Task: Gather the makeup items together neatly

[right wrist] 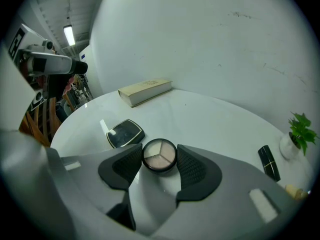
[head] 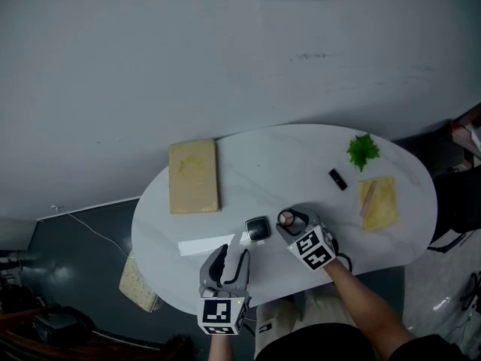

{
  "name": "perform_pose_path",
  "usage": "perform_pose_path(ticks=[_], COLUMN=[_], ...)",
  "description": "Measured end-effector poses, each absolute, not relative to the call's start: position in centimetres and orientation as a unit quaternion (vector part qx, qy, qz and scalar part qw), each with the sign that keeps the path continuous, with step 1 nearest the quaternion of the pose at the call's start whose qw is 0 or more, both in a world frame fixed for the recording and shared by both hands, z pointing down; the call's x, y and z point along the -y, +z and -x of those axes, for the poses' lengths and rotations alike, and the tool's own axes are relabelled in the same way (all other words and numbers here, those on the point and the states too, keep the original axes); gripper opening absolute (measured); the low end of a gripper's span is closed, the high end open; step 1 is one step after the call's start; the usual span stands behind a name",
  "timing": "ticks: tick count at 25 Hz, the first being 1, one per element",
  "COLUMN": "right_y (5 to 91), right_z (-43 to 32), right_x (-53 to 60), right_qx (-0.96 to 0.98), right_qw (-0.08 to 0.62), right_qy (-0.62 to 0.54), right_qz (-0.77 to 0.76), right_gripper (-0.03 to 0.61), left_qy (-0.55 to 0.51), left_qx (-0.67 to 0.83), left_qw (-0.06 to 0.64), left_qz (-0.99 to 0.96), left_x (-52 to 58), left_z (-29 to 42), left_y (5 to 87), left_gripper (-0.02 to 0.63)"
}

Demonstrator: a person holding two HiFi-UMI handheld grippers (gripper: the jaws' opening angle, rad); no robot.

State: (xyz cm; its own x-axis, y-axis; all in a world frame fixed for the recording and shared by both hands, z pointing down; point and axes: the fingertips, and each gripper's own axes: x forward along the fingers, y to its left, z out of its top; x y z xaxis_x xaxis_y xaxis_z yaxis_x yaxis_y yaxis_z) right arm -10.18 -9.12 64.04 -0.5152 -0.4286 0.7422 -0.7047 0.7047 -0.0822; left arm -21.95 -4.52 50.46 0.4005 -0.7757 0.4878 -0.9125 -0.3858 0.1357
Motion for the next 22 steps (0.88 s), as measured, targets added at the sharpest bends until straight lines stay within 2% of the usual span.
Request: perform_pose_path(ticks=[22], right_y=[65.0], right_z=[10.8], right_x=[7.8], right_qx=[0.849], right_qw=[0.369], right_qy=[0.186], right_qz=[-0.331], right_gripper=[0.213], left_qy=[0.180], left_qx=[0.513], left_qw=[0.189], left_qz=[-0.818], left_x=[2.6], left_z=[23.0], left_y=[50.5], left_gripper=[0.183])
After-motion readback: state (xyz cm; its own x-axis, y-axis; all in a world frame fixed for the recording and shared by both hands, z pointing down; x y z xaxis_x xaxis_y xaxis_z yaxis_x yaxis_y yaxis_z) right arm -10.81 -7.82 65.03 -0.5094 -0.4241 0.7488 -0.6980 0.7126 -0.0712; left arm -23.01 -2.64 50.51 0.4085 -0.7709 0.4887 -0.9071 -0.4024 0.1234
